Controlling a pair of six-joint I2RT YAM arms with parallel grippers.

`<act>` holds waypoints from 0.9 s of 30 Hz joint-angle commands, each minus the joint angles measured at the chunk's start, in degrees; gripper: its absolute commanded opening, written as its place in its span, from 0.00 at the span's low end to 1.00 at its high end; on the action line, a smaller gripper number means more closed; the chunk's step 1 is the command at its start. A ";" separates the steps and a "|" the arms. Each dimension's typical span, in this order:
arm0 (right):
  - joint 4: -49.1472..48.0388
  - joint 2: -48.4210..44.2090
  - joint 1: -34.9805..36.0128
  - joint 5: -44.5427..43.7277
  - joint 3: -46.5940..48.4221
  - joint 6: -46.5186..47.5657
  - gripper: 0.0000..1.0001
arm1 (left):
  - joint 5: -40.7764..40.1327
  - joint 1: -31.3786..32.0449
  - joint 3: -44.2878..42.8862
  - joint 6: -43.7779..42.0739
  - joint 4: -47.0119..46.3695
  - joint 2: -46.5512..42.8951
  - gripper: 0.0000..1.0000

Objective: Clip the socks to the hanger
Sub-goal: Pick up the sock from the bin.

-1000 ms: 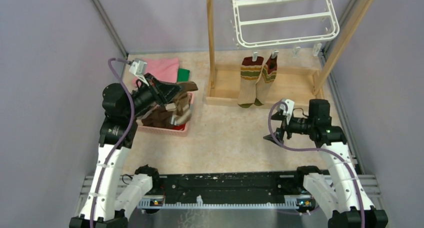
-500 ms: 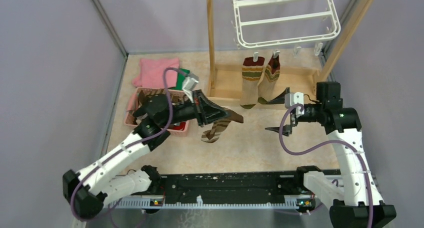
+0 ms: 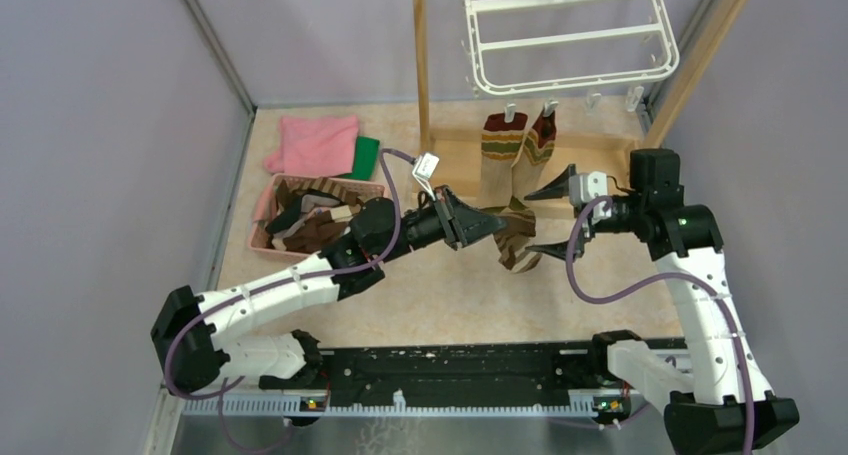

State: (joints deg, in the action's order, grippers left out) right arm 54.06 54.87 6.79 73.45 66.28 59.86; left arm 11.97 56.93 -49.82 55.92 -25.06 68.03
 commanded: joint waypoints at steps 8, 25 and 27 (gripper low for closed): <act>-8.58 -0.59 0.52 0.68 -0.03 -6.53 0.82 | -4.43 0.29 -3.70 10.58 -6.55 2.89 0.00; -12.79 -1.12 1.09 1.23 -1.69 -15.80 0.00 | -3.71 0.29 -1.15 8.45 -10.56 1.68 0.00; -11.49 -1.31 1.01 0.92 -1.07 -16.69 0.00 | -4.01 0.29 -0.23 4.96 -9.85 -0.06 0.13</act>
State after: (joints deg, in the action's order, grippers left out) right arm 40.75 54.52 7.46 73.60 63.72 44.56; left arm 8.10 57.06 -50.92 63.83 -30.04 71.13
